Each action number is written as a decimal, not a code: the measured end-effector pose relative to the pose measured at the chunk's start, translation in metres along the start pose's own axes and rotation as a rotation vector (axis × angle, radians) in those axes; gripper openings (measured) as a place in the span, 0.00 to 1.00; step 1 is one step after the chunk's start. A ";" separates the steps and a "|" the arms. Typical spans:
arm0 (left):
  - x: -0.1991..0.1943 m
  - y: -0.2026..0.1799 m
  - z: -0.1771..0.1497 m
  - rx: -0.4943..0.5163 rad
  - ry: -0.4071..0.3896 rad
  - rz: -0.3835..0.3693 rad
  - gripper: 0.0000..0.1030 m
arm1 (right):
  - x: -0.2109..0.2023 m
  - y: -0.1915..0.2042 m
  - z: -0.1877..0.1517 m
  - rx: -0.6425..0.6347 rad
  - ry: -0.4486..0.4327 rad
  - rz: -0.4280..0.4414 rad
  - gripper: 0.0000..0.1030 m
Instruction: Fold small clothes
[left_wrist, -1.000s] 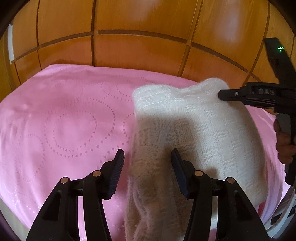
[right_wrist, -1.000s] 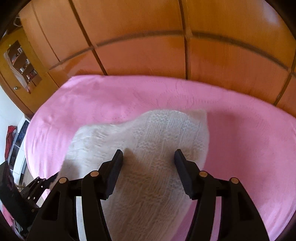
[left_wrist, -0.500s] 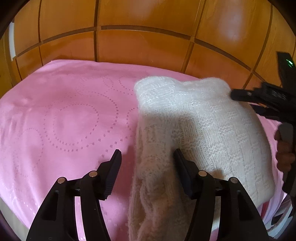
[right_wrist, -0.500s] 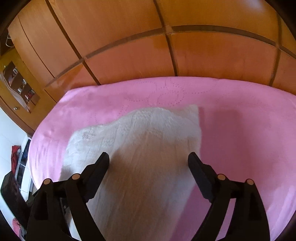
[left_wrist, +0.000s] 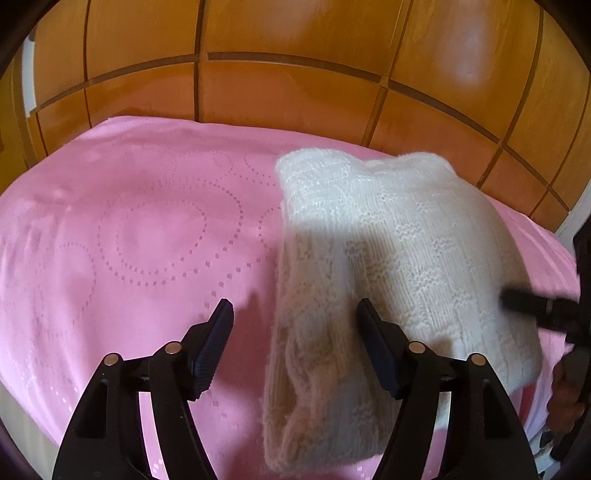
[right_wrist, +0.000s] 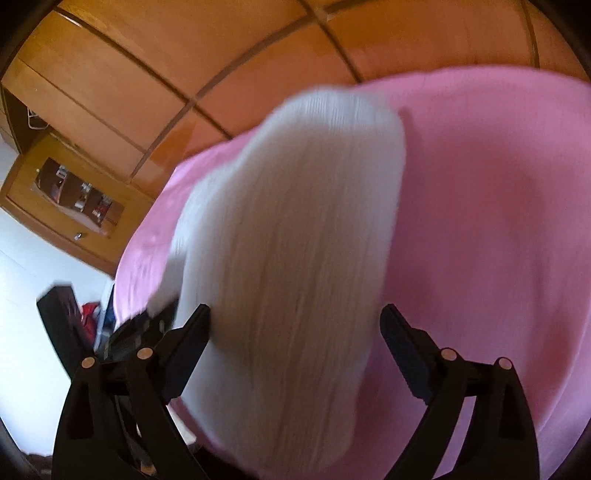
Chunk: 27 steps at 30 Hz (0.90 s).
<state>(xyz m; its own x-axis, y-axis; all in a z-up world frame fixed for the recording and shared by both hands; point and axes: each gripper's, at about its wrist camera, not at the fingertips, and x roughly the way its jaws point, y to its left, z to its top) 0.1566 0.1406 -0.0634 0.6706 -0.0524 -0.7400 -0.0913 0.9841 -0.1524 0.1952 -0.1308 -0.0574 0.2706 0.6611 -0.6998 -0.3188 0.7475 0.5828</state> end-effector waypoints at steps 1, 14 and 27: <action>0.001 0.002 -0.002 -0.006 0.007 -0.016 0.66 | 0.004 0.000 -0.011 -0.005 0.028 0.004 0.89; 0.030 0.050 -0.006 -0.212 0.108 -0.353 0.66 | -0.011 -0.018 0.027 0.066 -0.054 0.090 0.91; 0.038 0.051 -0.007 -0.304 0.124 -0.616 0.38 | 0.011 -0.007 0.053 0.021 -0.052 0.122 0.55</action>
<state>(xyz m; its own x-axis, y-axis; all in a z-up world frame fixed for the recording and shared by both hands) 0.1719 0.1873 -0.1037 0.5789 -0.6228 -0.5264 0.0647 0.6785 -0.7317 0.2485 -0.1247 -0.0474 0.2781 0.7490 -0.6014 -0.3336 0.6624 0.6707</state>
